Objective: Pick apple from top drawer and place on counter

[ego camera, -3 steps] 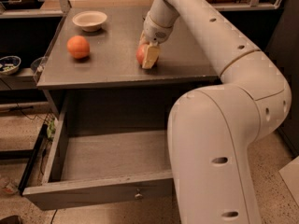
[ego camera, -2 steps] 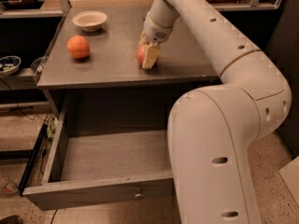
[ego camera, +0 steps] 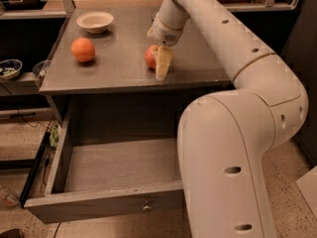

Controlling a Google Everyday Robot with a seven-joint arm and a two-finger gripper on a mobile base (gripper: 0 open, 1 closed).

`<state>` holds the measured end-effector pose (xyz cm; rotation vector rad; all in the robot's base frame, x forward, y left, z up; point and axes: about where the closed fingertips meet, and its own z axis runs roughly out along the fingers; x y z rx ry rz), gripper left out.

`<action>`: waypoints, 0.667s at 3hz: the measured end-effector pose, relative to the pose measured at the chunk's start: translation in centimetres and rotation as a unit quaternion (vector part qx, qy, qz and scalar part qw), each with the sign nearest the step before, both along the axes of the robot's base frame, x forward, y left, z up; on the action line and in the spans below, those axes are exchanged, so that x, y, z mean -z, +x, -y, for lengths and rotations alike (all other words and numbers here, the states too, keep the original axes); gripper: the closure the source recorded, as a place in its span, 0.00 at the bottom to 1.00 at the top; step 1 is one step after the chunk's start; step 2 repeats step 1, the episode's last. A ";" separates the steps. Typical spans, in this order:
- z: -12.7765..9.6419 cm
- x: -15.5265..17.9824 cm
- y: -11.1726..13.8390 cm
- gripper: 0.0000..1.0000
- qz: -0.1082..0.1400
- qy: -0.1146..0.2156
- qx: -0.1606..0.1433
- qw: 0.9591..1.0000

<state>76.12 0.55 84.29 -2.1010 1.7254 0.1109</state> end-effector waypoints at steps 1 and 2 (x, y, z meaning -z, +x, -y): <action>0.0 0.0 0.0 0.00 0.000 0.000 0.000 1.000; 0.0 0.0 0.0 0.00 0.000 0.000 0.000 1.000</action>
Offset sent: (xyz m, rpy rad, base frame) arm 0.0000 0.0000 0.0000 0.0000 0.0000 0.0000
